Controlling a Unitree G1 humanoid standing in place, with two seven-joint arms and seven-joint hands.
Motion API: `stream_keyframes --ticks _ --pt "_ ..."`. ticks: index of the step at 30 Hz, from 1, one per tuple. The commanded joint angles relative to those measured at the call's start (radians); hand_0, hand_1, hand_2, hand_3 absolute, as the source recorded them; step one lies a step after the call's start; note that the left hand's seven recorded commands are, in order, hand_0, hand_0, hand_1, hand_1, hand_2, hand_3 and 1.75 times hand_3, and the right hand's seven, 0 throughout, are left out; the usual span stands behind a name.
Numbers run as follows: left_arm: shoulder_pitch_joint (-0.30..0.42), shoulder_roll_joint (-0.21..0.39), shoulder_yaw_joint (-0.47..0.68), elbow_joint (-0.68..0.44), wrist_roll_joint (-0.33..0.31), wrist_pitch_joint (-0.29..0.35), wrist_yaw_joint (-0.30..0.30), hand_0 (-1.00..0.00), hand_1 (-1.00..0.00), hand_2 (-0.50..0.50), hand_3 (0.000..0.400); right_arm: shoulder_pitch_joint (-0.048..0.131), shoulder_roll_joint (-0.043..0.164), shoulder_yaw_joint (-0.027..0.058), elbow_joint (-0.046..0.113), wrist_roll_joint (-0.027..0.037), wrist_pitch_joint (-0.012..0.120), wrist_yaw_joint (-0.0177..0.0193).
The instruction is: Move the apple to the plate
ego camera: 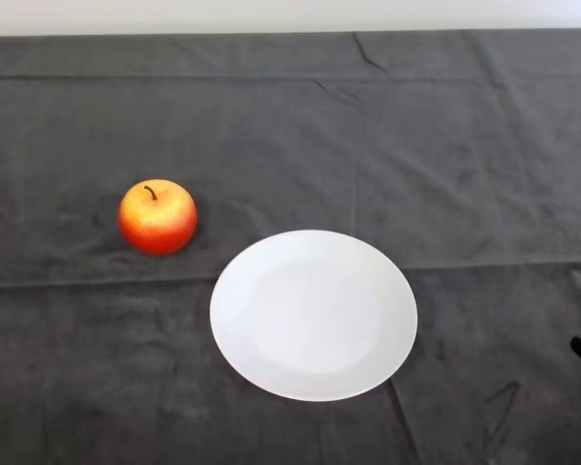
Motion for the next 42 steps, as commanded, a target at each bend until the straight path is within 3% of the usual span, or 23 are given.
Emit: stream_keyframes --ticks 1,15,26,42 --pt "-0.038 -0.025 -0.031 -0.073 0.038 0.021 -0.012 0.0 0.0 0.0 0.0 0.015 0.016 0.0124 0.036 0.028 0.025 0.0091" --pt "0.023 -0.147 -0.163 -0.296 0.12 0.097 -0.03 0.0 0.0 0.0 0.0 0.016 0.02 0.0066 0.035 0.0227 0.028 0.0125" --pt "0.069 -0.245 -0.266 -0.455 0.169 0.196 -0.067 0.0 0.0 0.0 0.0 0.017 0.024 -0.0006 0.033 0.0162 0.032 0.0169" --pt "0.114 -0.335 -0.41 -0.546 0.202 0.299 -0.137 0.0 0.0 0.0 0.0 0.017 0.031 -0.0107 0.031 0.0072 0.039 0.023"
